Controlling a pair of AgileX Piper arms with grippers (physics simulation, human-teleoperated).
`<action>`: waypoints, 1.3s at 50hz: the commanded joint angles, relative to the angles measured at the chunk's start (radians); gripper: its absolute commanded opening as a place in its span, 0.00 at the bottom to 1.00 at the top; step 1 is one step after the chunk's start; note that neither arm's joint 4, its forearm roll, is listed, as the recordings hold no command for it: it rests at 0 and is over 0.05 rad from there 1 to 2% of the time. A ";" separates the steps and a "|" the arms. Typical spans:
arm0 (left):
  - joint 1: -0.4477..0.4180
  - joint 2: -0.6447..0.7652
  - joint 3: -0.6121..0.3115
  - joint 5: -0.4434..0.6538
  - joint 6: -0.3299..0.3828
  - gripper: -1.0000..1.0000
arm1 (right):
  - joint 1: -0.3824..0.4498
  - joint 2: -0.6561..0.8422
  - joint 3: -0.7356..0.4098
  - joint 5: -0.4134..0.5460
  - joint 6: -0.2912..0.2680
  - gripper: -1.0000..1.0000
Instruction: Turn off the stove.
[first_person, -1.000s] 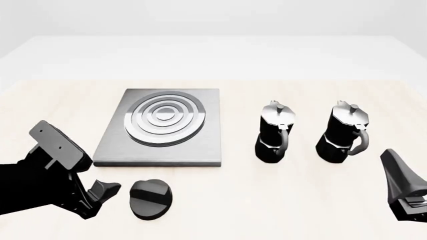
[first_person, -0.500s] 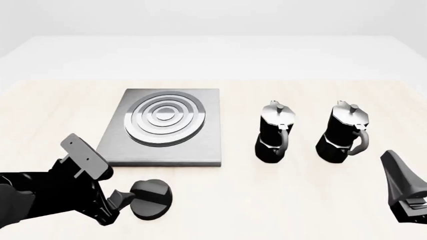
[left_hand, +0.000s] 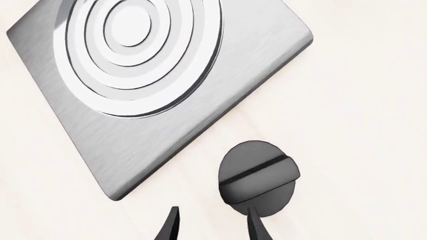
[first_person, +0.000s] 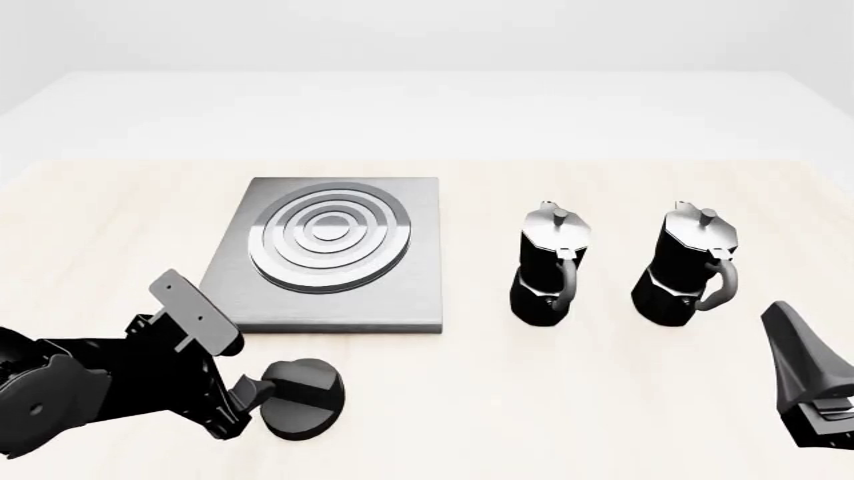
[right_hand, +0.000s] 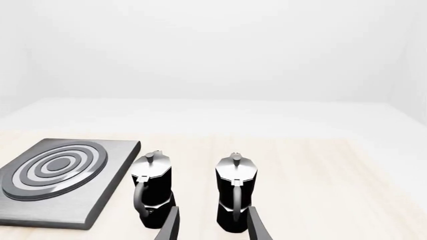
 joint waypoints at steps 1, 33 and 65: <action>0.003 0.071 0.003 -0.066 0.014 1.00 | 0.001 0.002 0.000 -0.001 0.002 1.00; 0.079 0.101 -0.040 -0.065 0.101 1.00 | 0.011 0.028 0.000 -0.028 0.005 1.00; 0.017 0.138 -0.151 -0.049 0.106 1.00 | 0.004 0.009 0.000 -0.012 0.011 1.00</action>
